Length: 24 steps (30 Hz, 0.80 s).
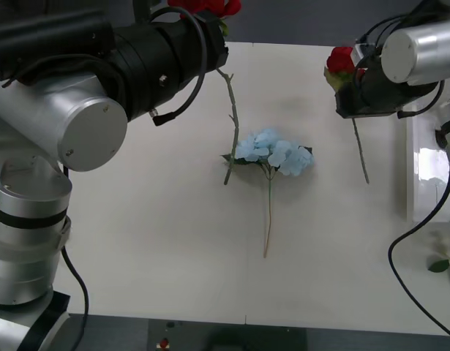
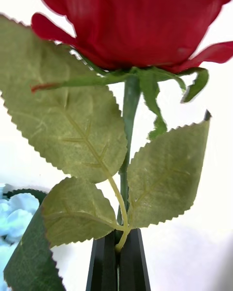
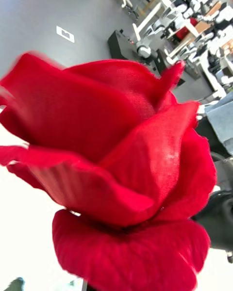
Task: Put the red flowers into the right box and the blue flowers into the left box
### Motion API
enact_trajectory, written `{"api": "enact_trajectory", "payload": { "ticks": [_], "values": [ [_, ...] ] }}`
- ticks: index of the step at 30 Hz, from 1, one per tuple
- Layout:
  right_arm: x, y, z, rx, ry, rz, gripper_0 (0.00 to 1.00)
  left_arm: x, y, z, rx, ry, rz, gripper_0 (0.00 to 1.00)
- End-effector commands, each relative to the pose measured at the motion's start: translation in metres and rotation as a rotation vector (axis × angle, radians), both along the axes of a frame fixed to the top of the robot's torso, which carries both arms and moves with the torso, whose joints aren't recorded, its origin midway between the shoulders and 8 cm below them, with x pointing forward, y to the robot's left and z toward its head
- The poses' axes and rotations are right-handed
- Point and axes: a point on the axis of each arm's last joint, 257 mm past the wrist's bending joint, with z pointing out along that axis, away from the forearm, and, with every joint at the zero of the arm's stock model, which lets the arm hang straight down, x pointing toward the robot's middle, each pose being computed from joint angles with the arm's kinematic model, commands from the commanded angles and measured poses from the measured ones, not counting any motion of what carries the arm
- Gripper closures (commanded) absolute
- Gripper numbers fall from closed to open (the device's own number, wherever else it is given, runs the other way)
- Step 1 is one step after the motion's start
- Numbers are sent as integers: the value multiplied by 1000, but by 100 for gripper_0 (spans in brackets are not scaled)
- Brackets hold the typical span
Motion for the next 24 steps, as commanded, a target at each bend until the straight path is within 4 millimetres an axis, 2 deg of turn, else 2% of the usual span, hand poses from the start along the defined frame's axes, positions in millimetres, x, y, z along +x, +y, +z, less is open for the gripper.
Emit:
{"api": "enact_trajectory", "payload": {
  "ticks": [1,4,5,6,9,15,19,24],
  "values": [
    [-1,-38,71,29,-87,-73,100,-23,-36,17,-48,-27,-60,100],
    [-15,-69,85,33,-88,-122,100,-29,-51,20,-74,-21,-69,100],
    [-23,-87,91,31,-92,-152,100,-33,-60,21,-82,-21,-75,100],
    [-26,-94,94,32,-94,-163,100,-34,-64,22,-87,-21,-77,100],
    [-48,-138,104,48,-94,-241,100,-42,-80,24,-101,-19,-86,100],
    [-91,-214,98,88,-72,-382,100,-59,-109,24,-110,-28,-135,100],
    [-111,-248,86,56,-58,-428,100,-64,-128,23,-119,-77,-168,100],
    [-118,-266,69,74,-44,-465,100,-58,-135,14,-111,-114,-176,100]
  ]
}}
